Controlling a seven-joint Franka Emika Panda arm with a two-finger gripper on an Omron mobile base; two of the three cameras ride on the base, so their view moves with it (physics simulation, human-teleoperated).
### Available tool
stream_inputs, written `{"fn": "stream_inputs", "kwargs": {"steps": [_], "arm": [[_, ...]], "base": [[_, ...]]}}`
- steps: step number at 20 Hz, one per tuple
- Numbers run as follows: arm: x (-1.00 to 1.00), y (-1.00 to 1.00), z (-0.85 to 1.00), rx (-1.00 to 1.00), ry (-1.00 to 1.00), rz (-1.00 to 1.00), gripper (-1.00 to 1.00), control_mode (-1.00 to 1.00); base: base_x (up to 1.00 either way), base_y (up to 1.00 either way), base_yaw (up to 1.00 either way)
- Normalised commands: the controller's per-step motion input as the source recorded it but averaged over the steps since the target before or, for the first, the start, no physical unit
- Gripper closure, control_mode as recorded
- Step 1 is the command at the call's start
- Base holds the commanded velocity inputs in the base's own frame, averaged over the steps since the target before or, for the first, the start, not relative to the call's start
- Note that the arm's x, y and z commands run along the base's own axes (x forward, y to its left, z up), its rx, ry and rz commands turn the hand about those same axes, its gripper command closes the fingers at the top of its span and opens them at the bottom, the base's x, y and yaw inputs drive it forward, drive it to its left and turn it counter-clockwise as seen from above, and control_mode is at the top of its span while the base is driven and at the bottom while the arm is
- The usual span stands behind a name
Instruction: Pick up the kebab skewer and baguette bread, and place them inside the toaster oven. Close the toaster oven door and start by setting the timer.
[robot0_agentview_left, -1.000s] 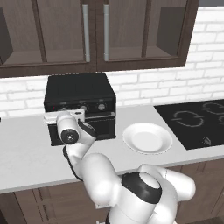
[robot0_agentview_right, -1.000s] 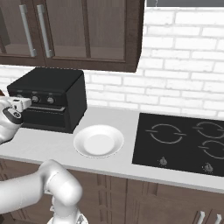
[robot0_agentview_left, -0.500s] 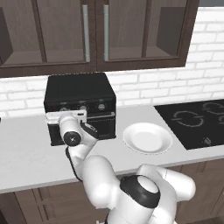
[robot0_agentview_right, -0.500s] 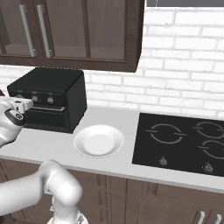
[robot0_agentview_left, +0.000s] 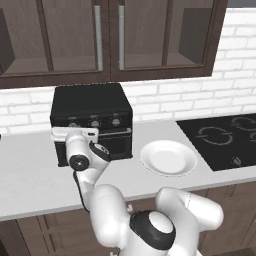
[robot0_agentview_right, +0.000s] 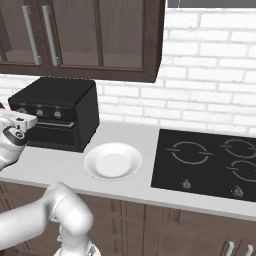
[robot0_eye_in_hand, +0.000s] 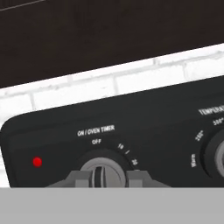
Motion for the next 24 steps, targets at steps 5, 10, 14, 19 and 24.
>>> {"fn": "stream_inputs", "kwargs": {"steps": [5, 10, 14, 19, 24], "arm": [[0.0, 0.0, 0.0, 0.17, 0.0, -0.06, 1.0, -1.0], [0.0, 0.0, 0.0, 0.2, 0.0, -0.06, 1.0, -1.0], [0.0, 0.0, 0.0, 0.21, 0.0, -0.07, 1.0, -1.0], [0.0, 0.0, 0.0, 0.19, 0.0, -0.08, 1.0, -1.0], [0.0, 0.0, 0.0, 0.17, 0.0, -0.09, 1.0, -1.0]], "base": [[0.0, 0.0, 0.0], [0.0, 0.0, 0.0], [0.0, 0.0, 0.0], [0.0, 0.0, 0.0], [0.0, 0.0, 0.0]]}}
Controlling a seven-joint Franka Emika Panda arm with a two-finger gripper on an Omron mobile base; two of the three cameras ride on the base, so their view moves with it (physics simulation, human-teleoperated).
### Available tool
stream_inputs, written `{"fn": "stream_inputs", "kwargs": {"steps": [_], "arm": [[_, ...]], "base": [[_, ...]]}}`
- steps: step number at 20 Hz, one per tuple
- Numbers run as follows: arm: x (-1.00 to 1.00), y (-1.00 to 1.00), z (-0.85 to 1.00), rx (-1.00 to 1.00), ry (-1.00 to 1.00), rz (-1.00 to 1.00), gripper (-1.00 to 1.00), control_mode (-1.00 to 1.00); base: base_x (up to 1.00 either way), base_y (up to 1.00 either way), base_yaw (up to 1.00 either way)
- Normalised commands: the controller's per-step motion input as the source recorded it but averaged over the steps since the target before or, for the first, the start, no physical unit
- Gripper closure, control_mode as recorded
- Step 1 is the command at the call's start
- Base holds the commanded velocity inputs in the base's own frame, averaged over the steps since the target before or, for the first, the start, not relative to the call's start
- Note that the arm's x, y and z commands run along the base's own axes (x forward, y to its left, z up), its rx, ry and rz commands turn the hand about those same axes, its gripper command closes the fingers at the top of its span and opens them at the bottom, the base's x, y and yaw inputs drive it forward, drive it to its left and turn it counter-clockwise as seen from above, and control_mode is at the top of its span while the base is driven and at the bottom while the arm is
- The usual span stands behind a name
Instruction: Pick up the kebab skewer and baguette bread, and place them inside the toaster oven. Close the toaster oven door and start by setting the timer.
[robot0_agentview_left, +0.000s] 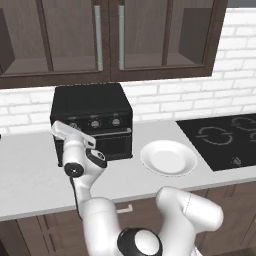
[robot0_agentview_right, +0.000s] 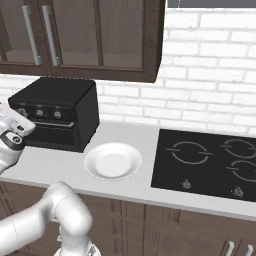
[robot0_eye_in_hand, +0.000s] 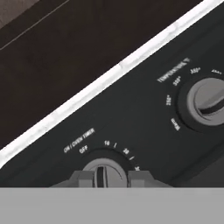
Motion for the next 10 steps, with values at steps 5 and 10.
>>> {"fn": "stream_inputs", "kwargs": {"steps": [5, 10], "arm": [[0.0, 0.0, 0.0, 0.18, 0.0, -0.1, 1.0, -1.0], [0.0, 0.0, 0.0, 0.18, 0.0, -0.09, 1.0, -1.0]], "base": [[0.0, 0.0, 0.0], [0.0, 0.0, 0.0]]}}
